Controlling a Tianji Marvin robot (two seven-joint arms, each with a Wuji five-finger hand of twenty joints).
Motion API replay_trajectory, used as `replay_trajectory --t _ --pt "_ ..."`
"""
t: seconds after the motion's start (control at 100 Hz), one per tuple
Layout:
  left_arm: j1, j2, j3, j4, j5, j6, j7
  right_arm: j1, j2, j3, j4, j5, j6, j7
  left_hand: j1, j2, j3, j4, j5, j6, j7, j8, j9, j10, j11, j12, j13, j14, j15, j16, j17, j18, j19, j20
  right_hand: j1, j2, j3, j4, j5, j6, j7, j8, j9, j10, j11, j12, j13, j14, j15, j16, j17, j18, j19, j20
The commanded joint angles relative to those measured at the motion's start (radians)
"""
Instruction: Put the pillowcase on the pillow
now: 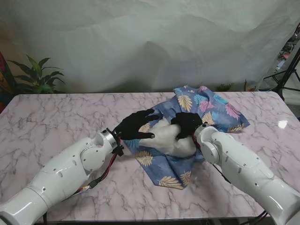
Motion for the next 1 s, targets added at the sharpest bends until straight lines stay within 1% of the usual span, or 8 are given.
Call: replay_trajectory --t 0.0,0.2,0.36,0.51,0.67,0.76,0.8,0.99 --pt "-0.007 -0.013 0.020 0.015 0.003 -0.024 0.000 -0.019 -0.006 0.021 -0.020 0.016 0.038 -0.014 0.038 0.029 -0.004 0.031 0.030 -0.045 0.031 0.015 -0.003 -0.032 0.048 0.007 0.031 -0.019 0.034 -0.011 0.007 -0.019 0.001 0.003 0.216 0.119 0.209 0.075 0.191 0.006 0.180 -0.024 0.035 0.008 0.044 -0.001 0.127 -0.086 0.256 0.095 0.052 -0.209 0.087 0.042" --pt "-0.022 -0.030 0.067 0.063 -0.004 -0.090 0.040 -0.047 -0.010 0.090 -0.095 0.037 0.160 0.044 0.154 0.018 0.069 0.030 0.152 -0.146 0.180 0.037 0.115 -0.133 0.241 -0.031 0.129 -0.051 0.072 -0.023 0.059 -0.043 0.050 -0.001 0.233 0.171 0.195 0.073 0.175 0.038 0.182 0.097 0.056 0.066 0.053 0.018 0.162 -0.085 0.284 0.142 0.057 -0.235 0.102 0.054" --pt "-0.050 -0.045 0.117 0.118 -0.023 -0.159 0.039 -0.057 -0.016 0.122 -0.112 0.077 0.236 0.077 0.241 -0.060 0.408 -0.005 0.237 -0.204 0.323 0.032 0.268 -0.214 0.289 -0.069 0.290 -0.108 0.084 -0.024 0.122 -0.067 0.112 -0.009 0.239 0.183 0.189 0.074 0.167 0.041 0.187 0.129 0.056 0.083 0.059 0.024 0.178 -0.087 0.290 0.147 0.058 -0.239 0.104 0.056" --pt "-0.071 -0.081 0.172 0.189 -0.060 -0.239 0.063 -0.076 -0.028 0.157 -0.127 0.148 0.298 0.093 0.319 -0.083 0.544 -0.010 0.270 -0.216 0.359 0.005 0.334 -0.252 0.277 -0.092 0.351 -0.147 0.047 -0.063 0.145 -0.098 0.100 -0.040 0.248 0.187 0.187 0.076 0.164 0.048 0.186 0.148 0.058 0.098 0.062 0.028 0.189 -0.083 0.294 0.151 0.060 -0.238 0.109 0.059" --pt "-0.067 -0.121 0.195 0.236 -0.052 -0.335 0.146 -0.092 -0.039 0.186 -0.136 0.208 0.362 0.102 0.397 -0.245 0.767 -0.138 0.330 -0.231 0.403 -0.017 0.417 -0.259 0.285 -0.106 0.426 -0.163 0.070 -0.084 0.178 -0.073 0.210 -0.177 0.257 0.198 0.180 0.078 0.159 0.062 0.183 0.158 0.050 0.111 0.065 0.036 0.194 -0.082 0.297 0.155 0.061 -0.240 0.114 0.062" --pt "-0.053 -0.129 0.188 0.232 0.003 -0.354 0.229 -0.096 -0.042 0.197 -0.137 0.223 0.389 0.106 0.399 -0.327 0.879 -0.191 0.416 -0.263 0.481 0.009 0.541 -0.250 0.313 -0.091 0.537 -0.145 0.152 -0.022 0.239 -0.020 0.350 -0.142 0.263 0.201 0.175 0.079 0.157 0.067 0.183 0.164 0.046 0.116 0.067 0.040 0.194 -0.080 0.300 0.158 0.060 -0.238 0.115 0.063" --pt "-0.046 -0.131 0.181 0.229 0.025 -0.358 0.263 -0.096 -0.042 0.201 -0.136 0.227 0.396 0.108 0.400 -0.344 0.908 -0.211 0.455 -0.275 0.524 0.026 0.597 -0.238 0.326 -0.074 0.585 -0.131 0.186 0.086 0.262 0.002 0.419 -0.128 0.266 0.205 0.173 0.080 0.156 0.068 0.183 0.166 0.044 0.117 0.067 0.042 0.194 -0.080 0.301 0.159 0.060 -0.238 0.115 0.063" --pt "0.011 -0.119 0.095 0.160 0.054 -0.329 0.328 -0.096 -0.040 0.216 -0.119 0.236 0.402 0.116 0.400 -0.357 0.943 -0.222 0.547 -0.285 0.633 0.076 0.718 -0.200 0.395 -0.007 0.689 -0.076 0.316 0.349 0.313 0.031 0.601 -0.036 0.271 0.212 0.165 0.083 0.151 0.062 0.187 0.182 0.039 0.115 0.069 0.046 0.194 -0.084 0.301 0.162 0.059 -0.239 0.110 0.061"
